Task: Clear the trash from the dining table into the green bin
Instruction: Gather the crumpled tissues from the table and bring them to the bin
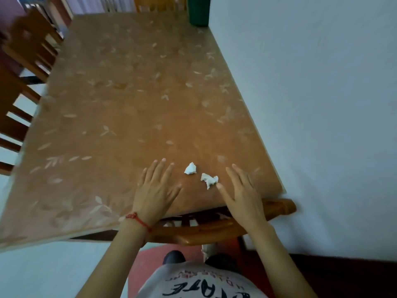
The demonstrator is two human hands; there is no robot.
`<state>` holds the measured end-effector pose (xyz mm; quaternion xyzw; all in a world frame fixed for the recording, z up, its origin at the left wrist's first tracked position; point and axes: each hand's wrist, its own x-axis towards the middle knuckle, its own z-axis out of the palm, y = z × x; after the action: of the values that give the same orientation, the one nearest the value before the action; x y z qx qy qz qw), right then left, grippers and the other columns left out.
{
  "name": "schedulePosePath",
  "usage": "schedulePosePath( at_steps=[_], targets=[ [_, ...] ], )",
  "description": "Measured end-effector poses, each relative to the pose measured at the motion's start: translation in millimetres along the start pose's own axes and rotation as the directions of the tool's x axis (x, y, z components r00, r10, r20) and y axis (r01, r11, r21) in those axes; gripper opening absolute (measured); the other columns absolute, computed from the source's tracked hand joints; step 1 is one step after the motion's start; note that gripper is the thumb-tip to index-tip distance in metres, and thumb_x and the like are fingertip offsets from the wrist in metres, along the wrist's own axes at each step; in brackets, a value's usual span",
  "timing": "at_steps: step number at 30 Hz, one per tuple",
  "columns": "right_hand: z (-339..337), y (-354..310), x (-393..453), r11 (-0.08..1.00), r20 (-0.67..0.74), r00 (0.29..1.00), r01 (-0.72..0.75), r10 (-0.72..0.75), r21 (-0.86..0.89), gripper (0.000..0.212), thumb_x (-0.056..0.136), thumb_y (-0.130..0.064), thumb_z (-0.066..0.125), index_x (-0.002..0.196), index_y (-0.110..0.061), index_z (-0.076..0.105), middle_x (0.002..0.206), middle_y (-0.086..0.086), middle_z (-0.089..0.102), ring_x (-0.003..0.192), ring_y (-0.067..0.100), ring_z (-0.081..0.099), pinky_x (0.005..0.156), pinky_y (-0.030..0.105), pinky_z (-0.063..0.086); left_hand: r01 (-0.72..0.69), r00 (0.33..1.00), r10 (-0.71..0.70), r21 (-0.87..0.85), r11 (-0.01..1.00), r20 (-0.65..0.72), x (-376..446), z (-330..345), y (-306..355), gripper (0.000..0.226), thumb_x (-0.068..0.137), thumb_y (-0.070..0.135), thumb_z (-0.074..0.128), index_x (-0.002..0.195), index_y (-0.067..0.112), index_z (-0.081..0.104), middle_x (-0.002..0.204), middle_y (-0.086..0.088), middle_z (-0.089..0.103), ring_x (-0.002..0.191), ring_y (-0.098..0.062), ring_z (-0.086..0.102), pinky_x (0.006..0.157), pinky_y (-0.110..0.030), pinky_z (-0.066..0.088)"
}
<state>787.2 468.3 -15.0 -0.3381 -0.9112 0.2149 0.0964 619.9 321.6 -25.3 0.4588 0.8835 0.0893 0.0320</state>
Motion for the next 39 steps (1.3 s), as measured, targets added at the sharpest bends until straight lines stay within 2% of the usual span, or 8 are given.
schedulePosePath(
  at_steps=[4, 7, 10, 14, 18, 21, 31, 39],
  targets=[
    [-0.9, 17.8, 31.1, 0.998, 0.076, 0.995, 0.059, -0.061, 0.030, 0.056, 0.092, -0.048, 0.040, 0.142, -0.024, 0.030, 0.152, -0.004, 0.025, 0.138, 0.013, 0.025, 0.104, 0.029, 0.030, 0.065, 0.998, -0.063, -0.048, 0.997, 0.031, 18.4, 16.3, 5.2, 0.062, 0.086, 0.052, 0.029, 0.127, 0.010, 0.047, 0.130, -0.019, 0.054, 0.121, -0.037, 0.049, 0.095, -0.054, 0.043],
    [1.8, 27.5, 49.0, 0.994, 0.129, 0.987, 0.093, -0.099, 0.050, 0.056, 0.093, -0.046, 0.040, 0.143, -0.023, 0.030, 0.152, -0.003, 0.025, 0.139, 0.013, 0.023, 0.106, 0.029, 0.028, 0.148, 0.987, -0.134, -0.177, 0.973, 0.088, 26.5, 28.0, 11.6, 0.068, 0.084, 0.056, 0.028, 0.132, 0.010, 0.043, 0.138, -0.018, 0.045, 0.129, -0.036, 0.038, 0.103, -0.051, 0.034],
    [9.6, 33.6, 60.6, 0.994, 0.171, 0.981, 0.086, -0.096, 0.065, 0.056, 0.093, -0.047, 0.041, 0.142, -0.023, 0.029, 0.152, -0.003, 0.024, 0.138, 0.013, 0.023, 0.106, 0.029, 0.028, 0.237, 0.971, -0.213, -0.337, 0.911, 0.107, 33.4, 37.1, 17.2, 0.063, 0.086, 0.050, 0.041, 0.134, 0.010, 0.042, 0.142, -0.015, 0.039, 0.128, -0.034, 0.040, 0.104, -0.047, 0.034],
    [21.7, 41.5, 75.1, 0.984, 0.233, 0.972, -0.013, -0.029, 0.177, 0.056, 0.091, -0.045, 0.046, 0.141, -0.022, 0.033, 0.151, -0.004, 0.028, 0.137, 0.012, 0.027, 0.108, 0.031, 0.030, 0.449, 0.891, -0.375, -0.618, 0.645, 0.255, 52.9, 48.9, 22.2, 0.047, 0.086, 0.032, 0.059, 0.128, 0.014, 0.047, 0.131, -0.010, 0.051, 0.117, -0.028, 0.049, 0.097, -0.041, 0.041],
    [34.5, 46.6, 88.3, 0.942, 0.344, 0.930, -0.224, 0.130, 0.249, 0.056, 0.089, -0.041, 0.054, 0.138, -0.018, 0.040, 0.147, 0.000, 0.036, 0.134, 0.016, 0.034, 0.108, 0.035, 0.034, 0.629, 0.764, -0.499, -0.646, 0.433, 0.409, 73.8, 68.5, 16.0, 0.054, 0.076, 0.037, 0.069, 0.120, 0.010, 0.054, 0.117, -0.013, 0.059, 0.108, -0.029, 0.055, 0.094, -0.047, 0.045],
    [43.8, 47.2, 95.6, 0.916, 0.450, 0.870, -0.331, 0.202, 0.229, 0.058, 0.087, -0.038, 0.059, 0.136, -0.014, 0.042, 0.143, 0.005, 0.043, 0.128, 0.020, 0.042, 0.102, 0.033, 0.037, 0.659, 0.728, -0.514, -0.669, 0.344, 0.453, 86.1, 79.5, 14.0, 0.050, 0.073, 0.026, 0.074, 0.115, 0.005, 0.057, 0.108, -0.012, 0.062, 0.100, -0.025, 0.058, 0.087, -0.037, 0.047],
    [69.9, 36.0, 102.5, 0.870, 0.469, 0.821, -0.454, 0.325, 0.192, 0.055, 0.077, -0.028, 0.072, 0.125, -0.008, 0.054, 0.118, 0.010, 0.059, 0.106, 0.021, 0.056, 0.075, 0.023, 0.038, 0.639, 0.758, -0.497, -0.638, 0.430, 0.423, 109.0, 97.4, 14.5, 0.028, 0.066, 0.012, 0.079, 0.089, 0.001, 0.066, 0.075, -0.002, 0.058, 0.074, -0.018, 0.054, 0.070, -0.027, 0.042],
    [90.3, 36.8, 105.3, 0.863, 0.457, 0.804, -0.486, 0.381, 0.137, 0.051, 0.075, -0.032, 0.072, 0.120, -0.014, 0.055, 0.119, 0.006, 0.051, 0.106, 0.020, 0.053, 0.081, 0.030, 0.044, 0.601, 0.791, -0.457, -0.653, 0.461, 0.406, 119.1, 101.8, 17.7, 0.027, 0.070, 0.008, 0.075, 0.095, 0.001, 0.068, 0.090, -0.014, 0.068, 0.077, -0.014, 0.053, 0.057, -0.012, 0.036]
  ],
)
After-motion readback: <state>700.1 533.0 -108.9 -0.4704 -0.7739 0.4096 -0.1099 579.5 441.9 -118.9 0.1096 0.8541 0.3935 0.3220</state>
